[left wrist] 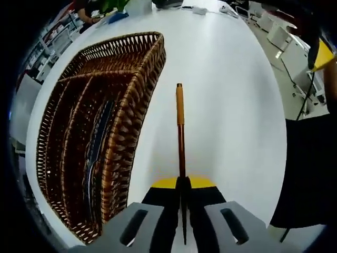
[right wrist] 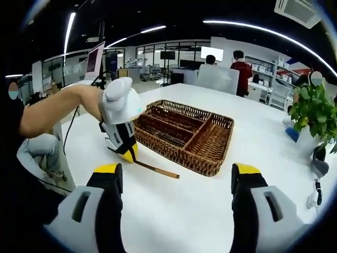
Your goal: Arrange the knives, forks, and spoons in their matching storage slots by inserting each utensil handle-first until every utensil is classified and aligned in the correct compartment
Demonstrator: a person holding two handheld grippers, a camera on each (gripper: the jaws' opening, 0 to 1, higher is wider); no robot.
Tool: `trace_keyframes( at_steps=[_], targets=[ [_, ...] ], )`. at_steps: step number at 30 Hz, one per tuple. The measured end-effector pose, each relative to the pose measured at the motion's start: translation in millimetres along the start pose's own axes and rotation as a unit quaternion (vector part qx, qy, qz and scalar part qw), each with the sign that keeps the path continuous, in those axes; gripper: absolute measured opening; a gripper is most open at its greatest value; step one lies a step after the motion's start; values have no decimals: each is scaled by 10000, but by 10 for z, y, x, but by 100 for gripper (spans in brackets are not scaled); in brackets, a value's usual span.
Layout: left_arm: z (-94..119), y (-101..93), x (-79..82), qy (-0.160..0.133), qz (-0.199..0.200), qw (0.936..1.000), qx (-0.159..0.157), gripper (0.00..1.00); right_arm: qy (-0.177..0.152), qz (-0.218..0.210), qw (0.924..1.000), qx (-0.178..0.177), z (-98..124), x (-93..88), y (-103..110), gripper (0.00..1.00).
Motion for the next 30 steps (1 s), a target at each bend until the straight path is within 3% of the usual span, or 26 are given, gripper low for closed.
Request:
trace_keyframes(
  at_steps=[9,12,20,22,24,26,30],
  targets=[
    [30,-51,-30,-313,285,9990,-139,2,-46,-51,9999,-100,-4,-19,-41,84],
    [108,-99,23,-695,490,9962,-200,2,-38,-91,9999,-80,-25,-41,-26,83],
    [303,-131,72,-1300,674,9892,-84,2,-94,-245,9997,21,-97,-66,19,79],
    [363,-136,105,-1559,729,9851,-31,2,-100,-289,9995,71,-122,-80,40,78],
    [455,-146,159,-1954,858,9770,-22,2,-122,-362,9992,103,-151,-100,61,76],
    [516,-154,181,-2146,906,9725,5,2,-166,-452,9988,128,-168,-96,83,74],
    [659,-165,251,-2683,1069,9574,83,2,-387,-632,9970,211,-207,-29,126,70]
  ],
)
Point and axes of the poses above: the point that each gripper's makers call its tool centre point, and the gripper's own axes: z roughly backward along the fingers, y roughly to its left, x roughly out of its top, the point moved 4 cm from there along z, roughly backward along the fingers, and after that the axes turned 6 degrees about -y, right-handed, at the moved point
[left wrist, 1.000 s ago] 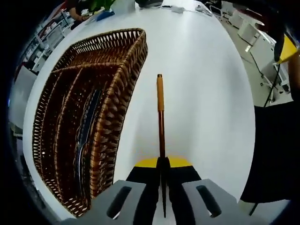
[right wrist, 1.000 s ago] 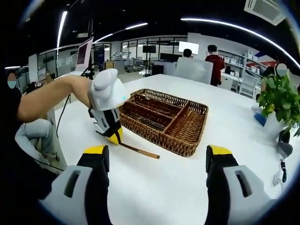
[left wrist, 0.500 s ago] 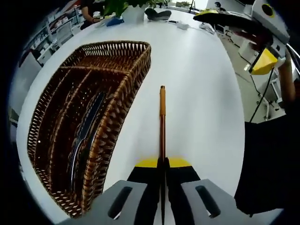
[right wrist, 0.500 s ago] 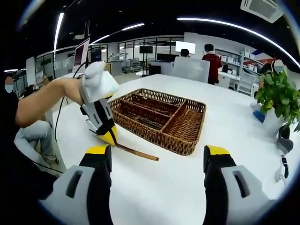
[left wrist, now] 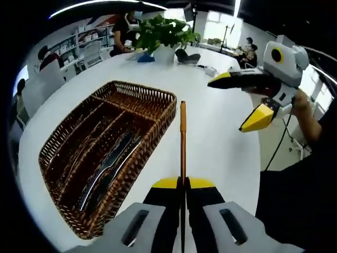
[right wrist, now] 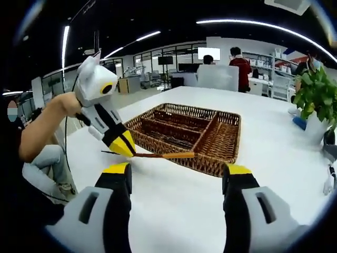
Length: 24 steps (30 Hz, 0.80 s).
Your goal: Arrange the knives, forks, and spoons in their matching storage slots by inserting each utensil handle-first until every utensil is classified and aligned in the correct compartment
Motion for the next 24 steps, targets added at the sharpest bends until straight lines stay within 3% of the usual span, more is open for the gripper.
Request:
trace_keyframes(
  at_steps=[3,11,14,15,19,24],
  targets=[
    [61,-24,88,-349,115,9993,70,2,-332,-182,9991,177,-32,104,63,61],
    [191,-142,312,-1306,453,9897,364,2,-736,-335,9961,366,-102,263,185,43],
    [208,-205,337,-1465,557,9872,309,2,-830,-438,9945,467,-115,290,228,35],
    [236,-221,375,-1690,635,9827,401,2,-922,-546,9924,608,-131,316,282,32],
    [299,-316,399,-2118,813,9727,487,2,-1329,-744,9855,742,-116,400,320,20],
    [317,-427,384,-2254,858,9694,465,3,-1494,-1290,9753,995,-152,432,369,17]
  ],
)
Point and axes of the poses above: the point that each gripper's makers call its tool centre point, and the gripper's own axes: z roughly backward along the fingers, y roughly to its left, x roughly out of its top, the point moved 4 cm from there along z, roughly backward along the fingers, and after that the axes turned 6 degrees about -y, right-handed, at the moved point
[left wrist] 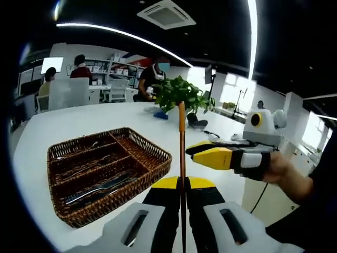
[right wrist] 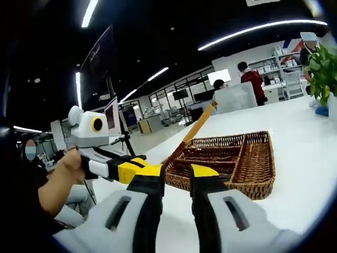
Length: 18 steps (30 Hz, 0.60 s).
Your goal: Arrange the knives, forks, and spoons in their matching storage slots by inserting each utensil handle-first until every utensil is classified and aligned in the correct compartment
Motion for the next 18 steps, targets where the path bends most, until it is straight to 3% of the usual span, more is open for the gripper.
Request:
trace_keyframes(
  at_steps=[4,8,12,18],
  targets=[
    [1,-76,1,-141,127,9998,-69,3,-115,-432,9990,87,-41,-12,14,13],
    [14,-104,24,-240,26,9997,51,3,-288,-757,9965,188,-37,4,49,8],
    [-4,-168,12,-216,-48,9997,-44,3,-370,-1124,9924,330,-26,19,79,7],
    [-78,-251,-13,-190,-168,9994,-216,5,-312,-1138,9923,368,-56,6,134,4]
  ],
)
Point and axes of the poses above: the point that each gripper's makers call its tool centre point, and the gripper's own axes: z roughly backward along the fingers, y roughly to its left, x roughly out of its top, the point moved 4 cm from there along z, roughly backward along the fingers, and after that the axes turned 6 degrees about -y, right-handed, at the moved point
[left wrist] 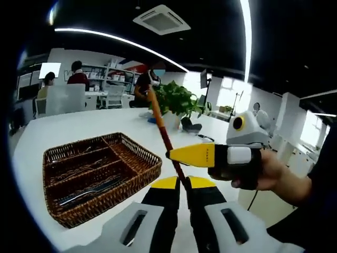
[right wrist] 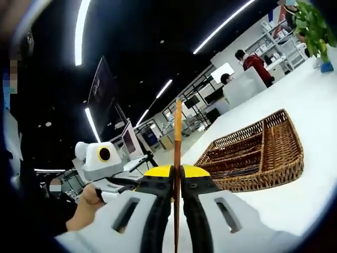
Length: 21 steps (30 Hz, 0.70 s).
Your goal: Arrange the knives, forks, and spoons in their matching storage slots by inserting each utensil handle-first until every utensil is classified and aligned in the correct compartment
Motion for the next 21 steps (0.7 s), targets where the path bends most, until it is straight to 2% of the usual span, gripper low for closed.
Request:
trace_keyframes(
  at_steps=[4,11,13,21],
  targets=[
    [-17,-18,10,2,-94,9999,-111,6,-56,-227,9997,29,10,15,-7,4],
    [-19,-24,-2,42,-309,9994,-141,6,-8,-111,9999,-35,-3,16,-19,4],
    [-14,-36,-40,180,-317,9991,-203,6,16,-21,10000,-85,-9,15,-33,4],
    [78,96,-81,244,-509,9984,52,16,-7,-15,9998,-175,-43,86,-106,4]
  ],
)
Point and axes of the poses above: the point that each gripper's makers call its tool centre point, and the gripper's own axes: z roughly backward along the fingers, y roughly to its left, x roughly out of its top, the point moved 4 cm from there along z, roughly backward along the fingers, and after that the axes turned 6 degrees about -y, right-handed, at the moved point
